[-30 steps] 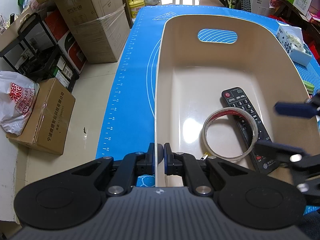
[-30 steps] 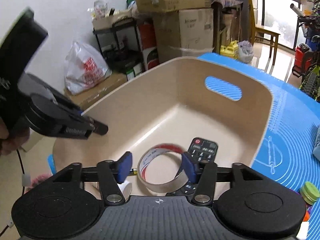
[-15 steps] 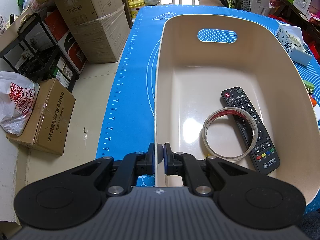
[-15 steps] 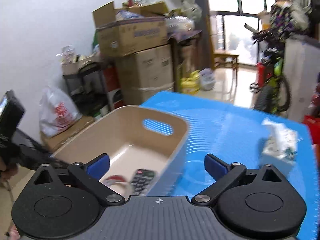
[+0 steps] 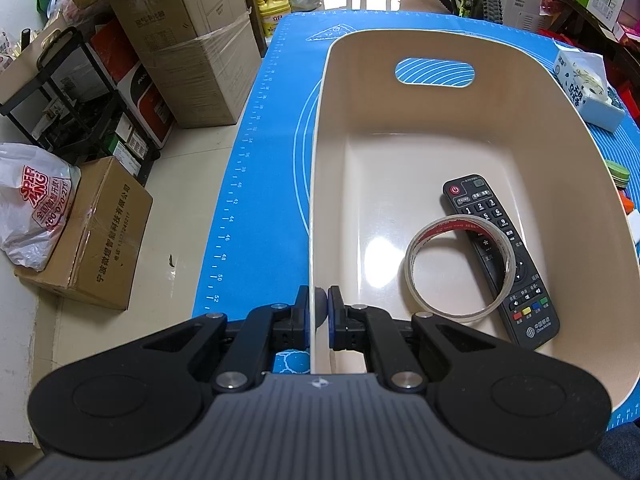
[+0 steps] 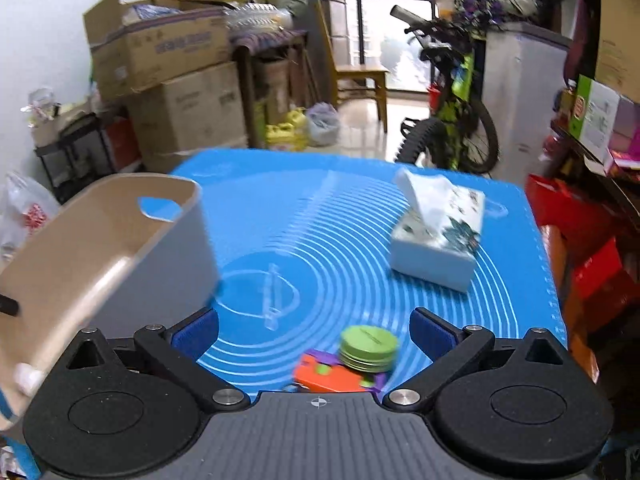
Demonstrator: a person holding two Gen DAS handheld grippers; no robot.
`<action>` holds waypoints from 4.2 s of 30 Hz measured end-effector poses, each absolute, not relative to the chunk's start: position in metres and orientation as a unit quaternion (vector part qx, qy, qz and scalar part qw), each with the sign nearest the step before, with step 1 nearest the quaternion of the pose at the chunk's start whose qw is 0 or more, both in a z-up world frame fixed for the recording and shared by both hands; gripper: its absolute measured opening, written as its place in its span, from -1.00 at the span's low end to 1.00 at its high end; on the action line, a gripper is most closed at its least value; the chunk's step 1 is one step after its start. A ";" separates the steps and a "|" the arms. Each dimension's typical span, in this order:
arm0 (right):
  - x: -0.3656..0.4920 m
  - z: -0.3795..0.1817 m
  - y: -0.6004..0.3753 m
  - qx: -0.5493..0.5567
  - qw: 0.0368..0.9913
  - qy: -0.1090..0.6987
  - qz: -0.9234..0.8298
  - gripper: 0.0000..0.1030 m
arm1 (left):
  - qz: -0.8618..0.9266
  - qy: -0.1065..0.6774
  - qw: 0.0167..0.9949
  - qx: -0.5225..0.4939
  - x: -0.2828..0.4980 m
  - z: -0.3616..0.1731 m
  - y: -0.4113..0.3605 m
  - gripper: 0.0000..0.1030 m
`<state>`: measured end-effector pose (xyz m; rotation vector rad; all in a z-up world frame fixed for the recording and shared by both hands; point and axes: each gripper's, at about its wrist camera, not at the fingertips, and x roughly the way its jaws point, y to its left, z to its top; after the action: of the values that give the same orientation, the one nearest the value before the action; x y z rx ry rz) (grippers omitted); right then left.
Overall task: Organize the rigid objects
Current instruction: 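Move the right gripper back to the green round tin on the mat, then grasp the green round tin with the right gripper and lift it, then carry the green tin over the basket and release it beside the remote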
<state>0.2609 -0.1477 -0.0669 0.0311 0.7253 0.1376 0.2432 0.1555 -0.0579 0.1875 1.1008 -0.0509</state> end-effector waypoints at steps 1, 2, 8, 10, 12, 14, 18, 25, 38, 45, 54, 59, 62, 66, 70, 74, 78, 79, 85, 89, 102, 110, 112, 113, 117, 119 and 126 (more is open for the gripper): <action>0.264 -0.072 -0.151 0.014 0.931 0.360 0.063 0.95 | -0.024 0.523 0.848 0.089 0.243 -0.058 0.155 -0.82; 0.268 -0.077 -0.153 0.015 0.928 0.367 0.057 0.95 | -0.024 0.523 0.847 0.089 0.243 -0.058 0.156 -0.82; 0.292 -0.106 -0.170 0.058 0.914 0.402 0.017 0.95 | -0.024 0.523 0.847 0.090 0.243 -0.059 0.155 -0.82; 0.299 -0.112 -0.171 0.062 0.911 0.407 0.005 0.95 | -0.023 0.524 0.847 0.088 0.243 -0.058 0.155 -0.82; 0.307 -0.118 -0.173 0.061 0.908 0.415 -0.011 0.92 | -0.023 0.524 0.847 0.087 0.244 -0.058 0.154 -0.82; 0.312 -0.123 -0.175 0.068 0.903 0.423 -0.019 0.87 | -0.023 0.524 0.847 0.088 0.244 -0.058 0.154 -0.82; 0.320 -0.130 -0.178 0.083 0.894 0.440 -0.030 0.83 | -0.023 0.523 0.847 0.088 0.243 -0.058 0.154 -0.82; 0.326 -0.140 -0.170 0.067 0.885 0.459 -0.032 0.31 | -0.023 0.523 0.847 0.089 0.243 -0.058 0.155 -0.81; 0.306 -0.121 -0.167 0.058 0.906 0.417 -0.027 0.05 | -0.023 0.524 0.847 0.088 0.243 -0.058 0.155 -0.82; 0.292 -0.073 -0.149 0.029 0.933 0.357 0.012 0.05 | -0.023 0.524 0.847 0.087 0.243 -0.059 0.155 -0.82; 0.275 -0.013 -0.085 0.011 0.950 0.292 0.108 0.05 | -0.021 0.524 0.847 0.090 0.243 -0.059 0.155 -0.82; 0.267 -0.007 -0.042 0.002 0.939 0.301 0.167 0.05 | -0.021 0.524 0.847 0.091 0.243 -0.059 0.155 -0.81; 0.263 -0.012 -0.019 -0.002 0.928 0.322 0.189 0.05 | -0.021 0.524 0.847 0.091 0.243 -0.058 0.156 -0.81; 0.255 -0.028 0.013 -0.021 0.913 0.347 0.214 0.05 | -0.022 0.524 0.846 0.092 0.242 -0.058 0.155 -0.81; 0.250 -0.043 0.037 -0.041 0.897 0.374 0.232 0.05 | -0.022 0.524 0.846 0.092 0.243 -0.058 0.156 -0.82; 0.245 -0.059 0.053 -0.060 0.883 0.400 0.237 0.05 | -0.022 0.524 0.847 0.091 0.243 -0.058 0.156 -0.82; 0.238 -0.063 0.063 -0.096 0.884 0.393 0.235 0.05 | -0.021 0.524 0.846 0.092 0.244 -0.058 0.155 -0.81; 0.239 -0.062 0.064 -0.094 0.884 0.394 0.235 0.05 | -0.021 0.524 0.846 0.092 0.244 -0.058 0.154 -0.82; 0.238 -0.065 0.062 -0.113 0.883 0.391 0.232 0.05 | -0.021 0.524 0.846 0.092 0.244 -0.058 0.155 -0.81; 0.239 -0.065 0.063 -0.118 0.883 0.391 0.230 0.05 | -0.020 0.525 0.846 0.092 0.244 -0.058 0.155 -0.81; 0.239 -0.057 0.059 -0.105 0.887 0.385 0.233 0.47 | -0.021 0.524 0.846 0.092 0.243 -0.058 0.154 -0.81; 0.237 -0.040 0.037 -0.074 0.898 0.369 0.228 0.59 | -0.020 0.524 0.846 0.093 0.243 -0.057 0.155 -0.81; 0.237 -0.035 0.027 -0.066 0.902 0.366 0.221 0.61 | -0.021 0.524 0.846 0.093 0.243 -0.057 0.154 -0.81; 0.237 -0.033 0.021 -0.062 0.904 0.364 0.218 0.63 | -0.021 0.524 0.846 0.093 0.243 -0.057 0.155 -0.81; 0.237 -0.028 -0.007 -0.040 0.912 0.358 0.198 0.69 | -0.020 0.525 0.846 0.093 0.243 -0.057 0.154 -0.81; 0.237 -0.026 -0.022 -0.031 0.915 0.357 0.186 0.69 | -0.020 0.525 0.846 0.093 0.243 -0.057 0.154 -0.81; 0.237 -0.033 -0.072 -0.025 0.921 0.364 0.136 0.70 | -0.020 0.524 0.846 0.093 0.243 -0.057 0.154 -0.81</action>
<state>0.2366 -0.0720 -0.0333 -0.0512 0.7470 0.2796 0.2432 0.1542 -0.0573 0.1957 1.1063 -0.0429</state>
